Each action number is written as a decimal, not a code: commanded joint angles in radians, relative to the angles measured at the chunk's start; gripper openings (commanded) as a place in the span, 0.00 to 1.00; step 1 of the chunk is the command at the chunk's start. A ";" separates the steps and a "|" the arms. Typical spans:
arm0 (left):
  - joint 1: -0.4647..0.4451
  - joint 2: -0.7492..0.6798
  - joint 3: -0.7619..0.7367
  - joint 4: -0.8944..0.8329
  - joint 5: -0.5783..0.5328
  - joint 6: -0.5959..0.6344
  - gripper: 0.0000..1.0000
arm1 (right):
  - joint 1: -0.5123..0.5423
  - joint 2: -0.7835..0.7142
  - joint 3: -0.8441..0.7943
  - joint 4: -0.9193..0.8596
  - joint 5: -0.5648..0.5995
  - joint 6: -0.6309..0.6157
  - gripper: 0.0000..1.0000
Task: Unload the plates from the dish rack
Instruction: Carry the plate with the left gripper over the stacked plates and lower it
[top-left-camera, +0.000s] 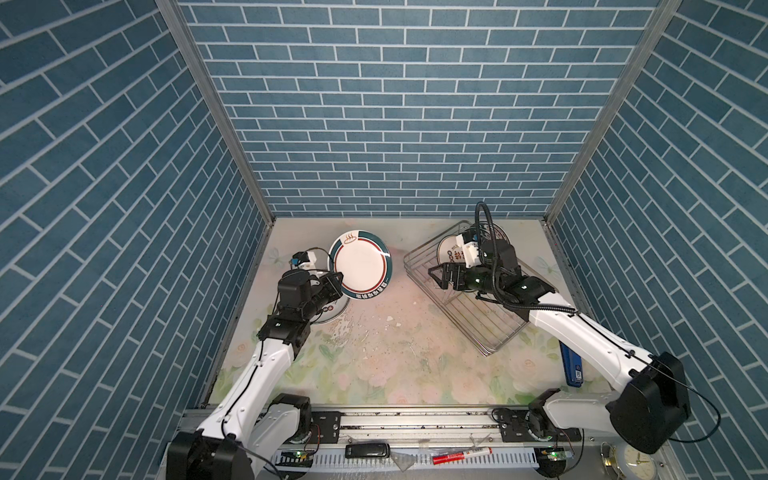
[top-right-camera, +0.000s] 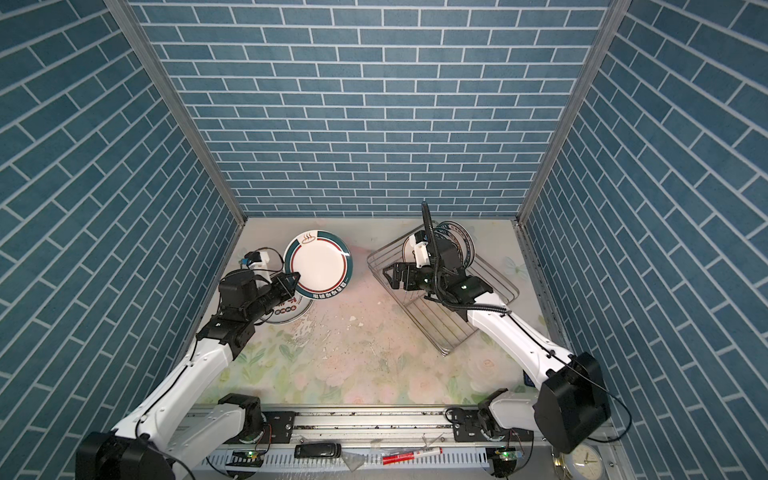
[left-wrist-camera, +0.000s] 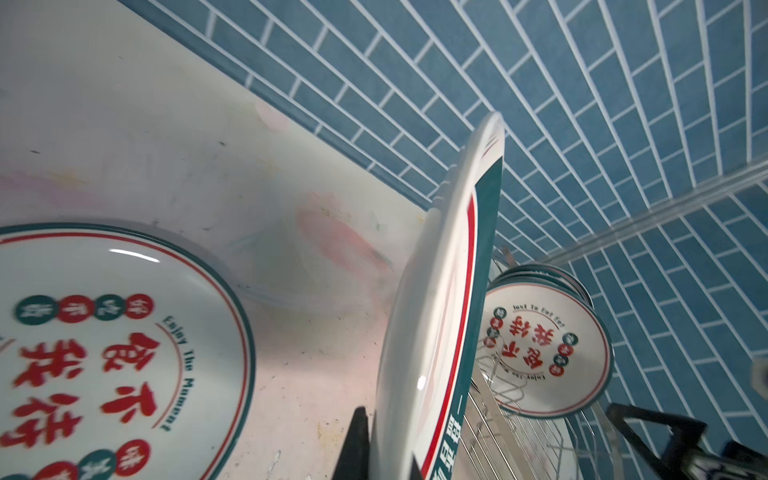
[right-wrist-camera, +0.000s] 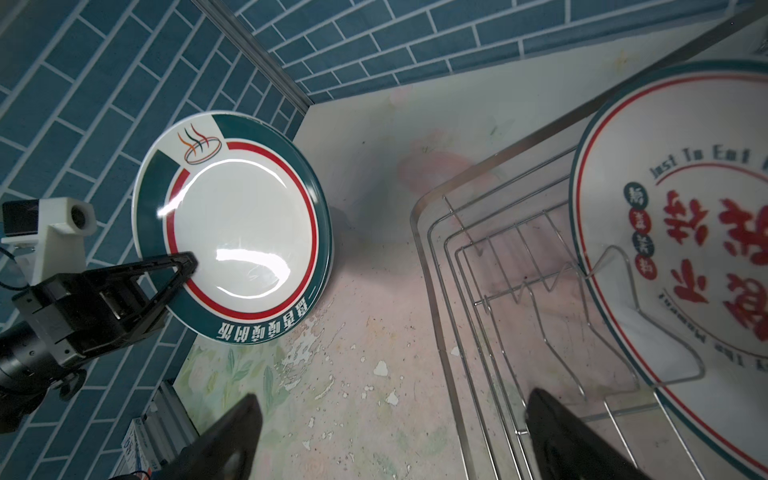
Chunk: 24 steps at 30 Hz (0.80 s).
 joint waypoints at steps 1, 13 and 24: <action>0.025 -0.063 0.002 -0.098 -0.133 -0.008 0.00 | 0.013 -0.063 0.038 -0.042 0.170 -0.049 0.99; 0.142 -0.097 -0.007 -0.288 -0.296 -0.048 0.00 | 0.026 -0.049 0.110 -0.269 0.640 -0.072 0.99; 0.209 -0.050 -0.002 -0.359 -0.330 -0.066 0.00 | 0.026 -0.028 0.116 -0.300 0.772 -0.115 0.99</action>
